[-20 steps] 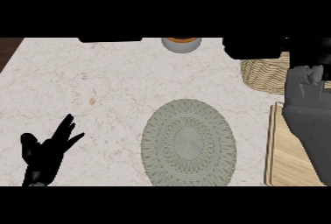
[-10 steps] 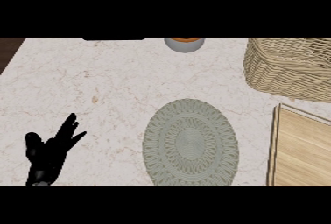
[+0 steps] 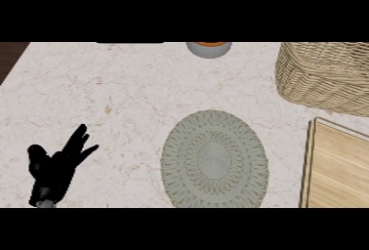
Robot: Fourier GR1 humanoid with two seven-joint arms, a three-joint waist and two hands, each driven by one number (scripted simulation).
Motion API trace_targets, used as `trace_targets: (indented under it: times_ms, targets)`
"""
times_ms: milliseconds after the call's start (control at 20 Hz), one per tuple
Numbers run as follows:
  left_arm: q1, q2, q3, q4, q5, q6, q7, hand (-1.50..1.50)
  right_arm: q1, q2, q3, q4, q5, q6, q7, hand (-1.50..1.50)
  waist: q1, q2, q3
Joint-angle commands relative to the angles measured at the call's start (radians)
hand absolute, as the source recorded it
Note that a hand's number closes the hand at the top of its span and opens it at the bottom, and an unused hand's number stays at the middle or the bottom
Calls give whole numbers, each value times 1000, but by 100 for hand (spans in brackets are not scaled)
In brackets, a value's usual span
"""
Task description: Pick the cupcake from the placemat and place it in the basket
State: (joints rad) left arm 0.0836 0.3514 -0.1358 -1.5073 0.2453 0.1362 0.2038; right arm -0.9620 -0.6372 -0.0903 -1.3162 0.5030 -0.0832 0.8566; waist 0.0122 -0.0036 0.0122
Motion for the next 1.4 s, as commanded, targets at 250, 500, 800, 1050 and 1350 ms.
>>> trace_targets:
  times_ms: [250, 500, 800, 1050, 1350]
  targets:
    - [65, -8, -20, 107, -22, -28, 0, 0, 20, 16, -133, 256, -73, -96, -240, 150, 14, 16, -11]
    - [42, -31, -39, 78, -40, -3, 37, 0, 31, 23, -218, 364, -140, -126, -353, 150, 9, 15, -11]
    - [65, -62, -58, 53, -63, 25, 52, 0, 82, 47, -229, 406, -160, -134, -458, 150, 3, 9, -11]
    - [16, -16, -6, 107, -30, -29, 54, 0, 120, -42, -160, 508, -12, -155, -443, 150, 1, 15, -12]
    - [28, -34, -24, 114, -59, -18, 47, 0, 132, -75, -158, 596, 1, -144, -591, -150, 5, 17, -11]
